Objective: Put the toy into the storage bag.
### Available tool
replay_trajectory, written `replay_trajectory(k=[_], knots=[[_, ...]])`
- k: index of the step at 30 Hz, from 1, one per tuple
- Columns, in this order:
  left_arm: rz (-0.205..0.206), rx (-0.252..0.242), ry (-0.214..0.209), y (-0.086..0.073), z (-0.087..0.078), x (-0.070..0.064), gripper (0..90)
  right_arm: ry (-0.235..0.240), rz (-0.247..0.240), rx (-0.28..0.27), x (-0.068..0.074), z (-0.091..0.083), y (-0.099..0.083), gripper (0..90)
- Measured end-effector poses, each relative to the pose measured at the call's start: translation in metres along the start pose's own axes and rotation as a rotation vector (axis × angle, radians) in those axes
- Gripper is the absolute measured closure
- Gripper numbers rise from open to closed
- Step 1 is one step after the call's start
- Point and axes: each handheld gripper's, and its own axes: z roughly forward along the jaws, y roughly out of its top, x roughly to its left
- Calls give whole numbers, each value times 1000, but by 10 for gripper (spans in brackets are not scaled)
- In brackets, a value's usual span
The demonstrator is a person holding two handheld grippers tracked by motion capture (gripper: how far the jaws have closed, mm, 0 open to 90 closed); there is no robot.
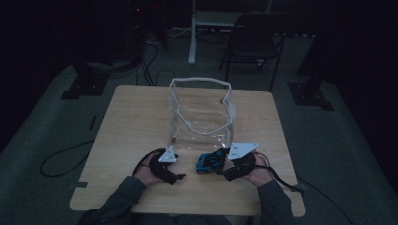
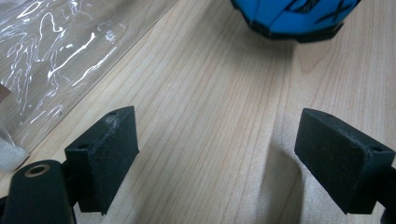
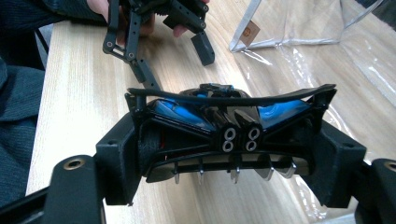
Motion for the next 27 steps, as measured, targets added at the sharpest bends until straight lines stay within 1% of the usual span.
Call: replay_trajectory(k=[4, 5, 10, 16, 19, 23, 27], knots=[[1, 6, -2, 0, 1, 0, 138, -9, -17, -3, -3, -5, 6, 252], [0, 8, -3, 0, 1, 0, 138, -15, -28, -9, -3, -8, 9, 253], [1, 14, -3, 1, 1, 0, 138, -15, -39, -16, -4, -13, 15, 255], [-7, 6, -1, 1, 2, 0, 138, -13, -45, -34, -6, -14, 18, 256], [1, 5, -5, 2, 3, -1, 139, -10, -49, -36, -6, -13, 20, 256], [-2, 5, -8, 3, 3, -2, 139, -7, -47, -58, -8, -15, 23, 256], [-6, 6, -7, 3, 4, -1, 139, 3, -46, -89, -10, -22, 29, 256]])
